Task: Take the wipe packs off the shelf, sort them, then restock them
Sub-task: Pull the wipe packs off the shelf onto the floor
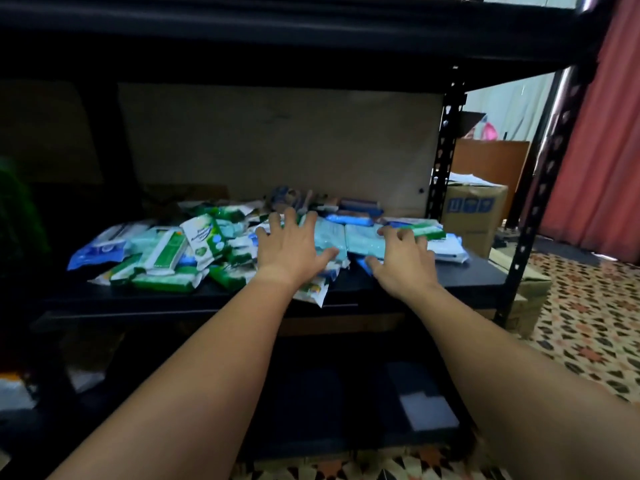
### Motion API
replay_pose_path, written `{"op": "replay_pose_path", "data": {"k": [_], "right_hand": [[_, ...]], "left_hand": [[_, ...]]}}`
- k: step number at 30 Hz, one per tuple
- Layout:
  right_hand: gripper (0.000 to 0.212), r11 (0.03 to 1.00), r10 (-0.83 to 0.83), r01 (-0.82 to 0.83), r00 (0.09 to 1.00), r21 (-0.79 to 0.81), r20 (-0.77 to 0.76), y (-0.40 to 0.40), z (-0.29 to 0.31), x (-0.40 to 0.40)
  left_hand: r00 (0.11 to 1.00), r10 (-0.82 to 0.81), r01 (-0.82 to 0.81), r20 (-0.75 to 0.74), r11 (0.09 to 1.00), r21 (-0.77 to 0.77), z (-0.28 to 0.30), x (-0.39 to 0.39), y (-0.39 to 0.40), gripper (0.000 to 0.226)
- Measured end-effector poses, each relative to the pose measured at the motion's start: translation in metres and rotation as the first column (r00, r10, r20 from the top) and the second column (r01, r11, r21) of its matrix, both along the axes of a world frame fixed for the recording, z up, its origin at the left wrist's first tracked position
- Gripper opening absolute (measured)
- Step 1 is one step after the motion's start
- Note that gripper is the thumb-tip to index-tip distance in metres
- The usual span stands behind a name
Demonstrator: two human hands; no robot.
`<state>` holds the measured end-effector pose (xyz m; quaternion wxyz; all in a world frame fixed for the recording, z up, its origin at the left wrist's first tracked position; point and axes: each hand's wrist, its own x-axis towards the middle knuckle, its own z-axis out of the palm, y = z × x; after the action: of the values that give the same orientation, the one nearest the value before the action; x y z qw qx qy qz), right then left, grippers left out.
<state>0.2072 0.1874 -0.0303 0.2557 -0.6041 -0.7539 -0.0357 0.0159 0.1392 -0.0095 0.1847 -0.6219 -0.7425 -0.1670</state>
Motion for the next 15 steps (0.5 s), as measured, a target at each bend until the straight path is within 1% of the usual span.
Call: {"op": "replay_pose_path", "data": {"k": [3, 6, 8, 11, 13, 15], "right_hand": [[0.075, 0.994, -0.008, 0.013, 0.999, -0.108, 0.05, 0.027, 0.004, -0.004], [0.082, 0.974, 0.025, -0.005, 0.996, -0.226, 0.085, 0.05, 0.002, -0.007], [0.083, 0.963, 0.035, -0.01, 0.996, -0.268, 0.088, 0.065, -0.003, -0.012], [0.084, 0.961, 0.069, -0.044, 0.994, -0.272, 0.085, 0.083, -0.01, -0.022], [0.082, 0.964, 0.092, -0.066, 0.992, -0.259, 0.087, 0.091, -0.014, -0.029], [0.078, 0.97, 0.077, -0.056, 0.994, -0.238, 0.081, 0.096, -0.016, -0.035]], "left_hand": [[0.998, -0.069, 0.069, 0.005, 0.993, -0.1, 0.004, -0.001, 0.027, 0.104], [0.989, -0.144, 0.128, -0.045, 0.959, -0.255, 0.003, -0.003, 0.052, 0.113], [0.987, -0.145, 0.118, -0.064, 0.942, -0.313, 0.0, -0.003, 0.068, 0.109], [0.989, -0.106, 0.066, -0.105, 0.94, -0.335, -0.008, -0.003, 0.087, 0.101], [0.982, -0.079, 0.021, -0.171, 0.948, -0.318, -0.013, 0.0, 0.095, 0.096], [0.969, -0.07, 0.003, -0.239, 0.963, -0.27, -0.016, 0.004, 0.1, 0.089]]}}
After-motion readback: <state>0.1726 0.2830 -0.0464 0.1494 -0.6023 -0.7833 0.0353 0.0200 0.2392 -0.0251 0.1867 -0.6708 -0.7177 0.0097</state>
